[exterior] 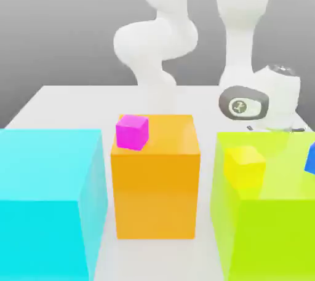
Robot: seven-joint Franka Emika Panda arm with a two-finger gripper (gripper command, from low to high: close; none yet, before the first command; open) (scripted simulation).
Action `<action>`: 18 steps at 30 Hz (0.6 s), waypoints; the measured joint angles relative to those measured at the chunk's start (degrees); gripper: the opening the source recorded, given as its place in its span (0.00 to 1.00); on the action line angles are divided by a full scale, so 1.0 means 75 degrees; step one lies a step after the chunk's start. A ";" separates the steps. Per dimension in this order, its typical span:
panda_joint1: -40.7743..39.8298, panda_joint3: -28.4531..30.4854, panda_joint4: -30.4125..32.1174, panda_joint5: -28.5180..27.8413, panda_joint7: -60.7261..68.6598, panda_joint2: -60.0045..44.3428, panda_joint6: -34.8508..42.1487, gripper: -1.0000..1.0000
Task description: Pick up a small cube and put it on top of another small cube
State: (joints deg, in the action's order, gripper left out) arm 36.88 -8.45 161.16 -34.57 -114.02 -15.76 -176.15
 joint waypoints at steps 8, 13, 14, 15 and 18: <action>-0.0811 -0.1009 0.0143 0.0827 0.0627 0.0480 0.0338 0.00; -0.1802 -0.2596 0.0442 0.3219 0.2391 0.1482 0.0969 0.00; -0.1744 -0.2711 0.0494 0.3739 0.2769 0.1696 0.1106 0.00; -0.1678 -0.2766 0.0543 0.4203 0.3105 0.1905 0.1247 0.00; -0.1003 -0.2905 0.0467 0.5160 0.3918 0.2433 0.1647 0.00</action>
State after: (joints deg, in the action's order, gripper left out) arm 29.35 -30.24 164.66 4.13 -84.63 2.49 -163.79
